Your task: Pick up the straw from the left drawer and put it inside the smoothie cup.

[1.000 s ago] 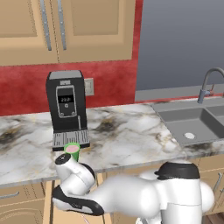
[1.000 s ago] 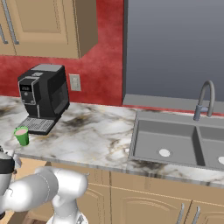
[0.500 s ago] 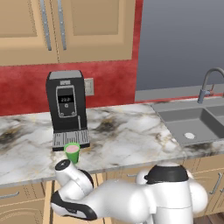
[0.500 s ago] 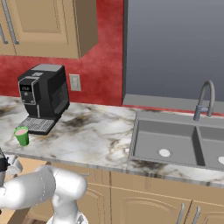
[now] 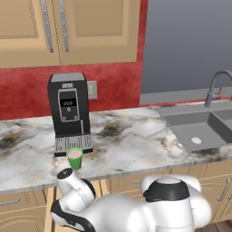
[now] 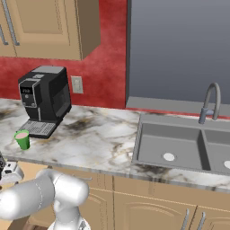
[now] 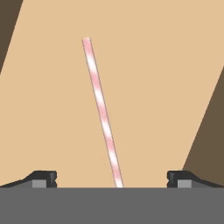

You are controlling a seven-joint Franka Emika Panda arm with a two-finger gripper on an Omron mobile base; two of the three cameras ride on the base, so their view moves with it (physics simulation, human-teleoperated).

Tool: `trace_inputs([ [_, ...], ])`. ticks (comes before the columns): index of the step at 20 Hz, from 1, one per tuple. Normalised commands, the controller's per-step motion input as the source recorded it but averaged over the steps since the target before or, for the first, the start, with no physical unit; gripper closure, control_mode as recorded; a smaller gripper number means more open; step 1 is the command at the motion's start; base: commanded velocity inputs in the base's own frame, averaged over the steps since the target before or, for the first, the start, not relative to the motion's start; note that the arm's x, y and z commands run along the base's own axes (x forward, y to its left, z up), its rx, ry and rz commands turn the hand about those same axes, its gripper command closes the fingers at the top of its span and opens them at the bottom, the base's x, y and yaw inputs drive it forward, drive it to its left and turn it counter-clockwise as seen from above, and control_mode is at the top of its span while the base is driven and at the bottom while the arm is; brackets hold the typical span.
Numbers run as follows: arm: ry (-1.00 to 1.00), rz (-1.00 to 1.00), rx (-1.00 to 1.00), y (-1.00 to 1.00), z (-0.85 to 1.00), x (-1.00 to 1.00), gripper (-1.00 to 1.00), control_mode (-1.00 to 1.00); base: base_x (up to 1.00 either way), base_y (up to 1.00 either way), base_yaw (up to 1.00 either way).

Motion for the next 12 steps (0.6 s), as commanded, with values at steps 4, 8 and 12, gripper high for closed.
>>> trace_inputs([
  [4,0.03,0.0,0.0,0.0,-0.08,0.0,-1.0,-1.0,0.0,0.0,0.0],
  [8,0.04,0.0,0.0,0.0,-0.21,-0.14,-1.0,-1.0,0.0,0.0,0.0],
  [12,0.01,0.0,0.0,0.0,-0.24,-0.08,-1.0,-1.0,0.0,0.0,0.0],
])
